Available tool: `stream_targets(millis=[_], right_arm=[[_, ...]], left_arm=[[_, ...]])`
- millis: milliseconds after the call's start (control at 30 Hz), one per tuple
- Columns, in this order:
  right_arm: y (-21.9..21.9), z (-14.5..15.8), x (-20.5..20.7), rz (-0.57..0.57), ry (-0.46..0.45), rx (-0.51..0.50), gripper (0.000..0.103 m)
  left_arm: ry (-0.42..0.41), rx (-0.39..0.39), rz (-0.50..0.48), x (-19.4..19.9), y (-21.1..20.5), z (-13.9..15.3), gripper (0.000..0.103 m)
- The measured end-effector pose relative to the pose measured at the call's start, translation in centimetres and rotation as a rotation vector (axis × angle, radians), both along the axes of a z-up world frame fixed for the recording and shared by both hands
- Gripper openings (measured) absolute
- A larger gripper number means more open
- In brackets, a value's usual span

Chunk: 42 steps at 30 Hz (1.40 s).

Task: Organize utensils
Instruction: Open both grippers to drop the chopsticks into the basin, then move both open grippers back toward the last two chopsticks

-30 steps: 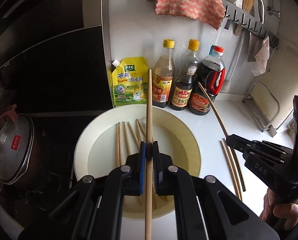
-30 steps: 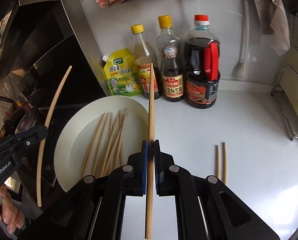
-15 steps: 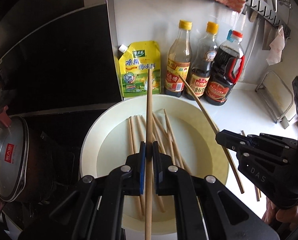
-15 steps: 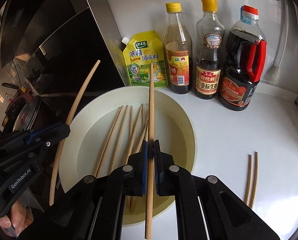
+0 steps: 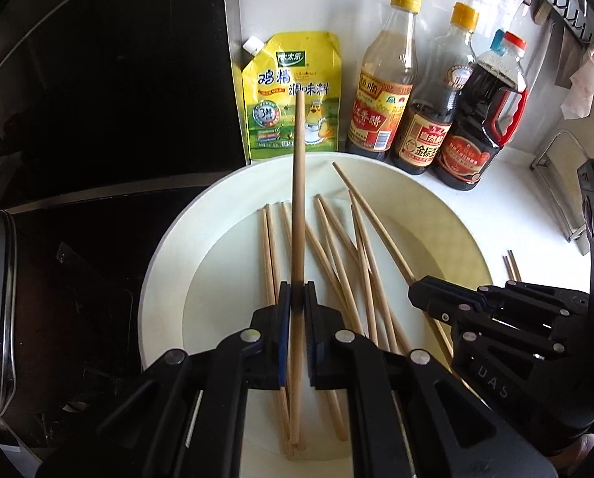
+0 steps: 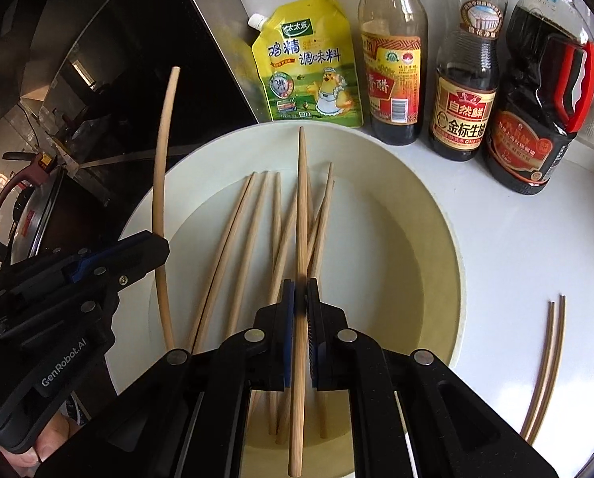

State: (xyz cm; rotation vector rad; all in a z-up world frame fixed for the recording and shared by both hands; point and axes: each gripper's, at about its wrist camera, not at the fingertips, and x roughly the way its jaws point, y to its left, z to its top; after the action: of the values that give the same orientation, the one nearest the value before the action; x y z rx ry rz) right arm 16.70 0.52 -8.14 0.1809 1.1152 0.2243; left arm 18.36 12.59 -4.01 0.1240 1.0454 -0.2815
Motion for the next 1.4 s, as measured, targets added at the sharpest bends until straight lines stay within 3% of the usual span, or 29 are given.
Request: stream_targets(millis=[200,467,800,1400], right_arm=[[-0.4,-0.6,0.1,-0.008,0.013,0.001,0.006],[-0.8,0.4,-0.6,-0.022,-0.021,-0.005,0.012],[-0.9,1.5,-1.8,-0.035,-0.042,-0.007,0.013],[-2.0,3.7,-6.0,-0.075,-0.083,0.027,0.019]], left_arm=[[0.019,0.006,0.019,0.0,0.3,-0.9,0.009],[0.012,0.009,0.059,0.1,1.6,-0.7,0.029],[-0.004,0.004,0.06,-0.4,2.0,0.2,0.029],[-0.053,-0.012,0.044,-4.4,1.4,2.5,0.041]])
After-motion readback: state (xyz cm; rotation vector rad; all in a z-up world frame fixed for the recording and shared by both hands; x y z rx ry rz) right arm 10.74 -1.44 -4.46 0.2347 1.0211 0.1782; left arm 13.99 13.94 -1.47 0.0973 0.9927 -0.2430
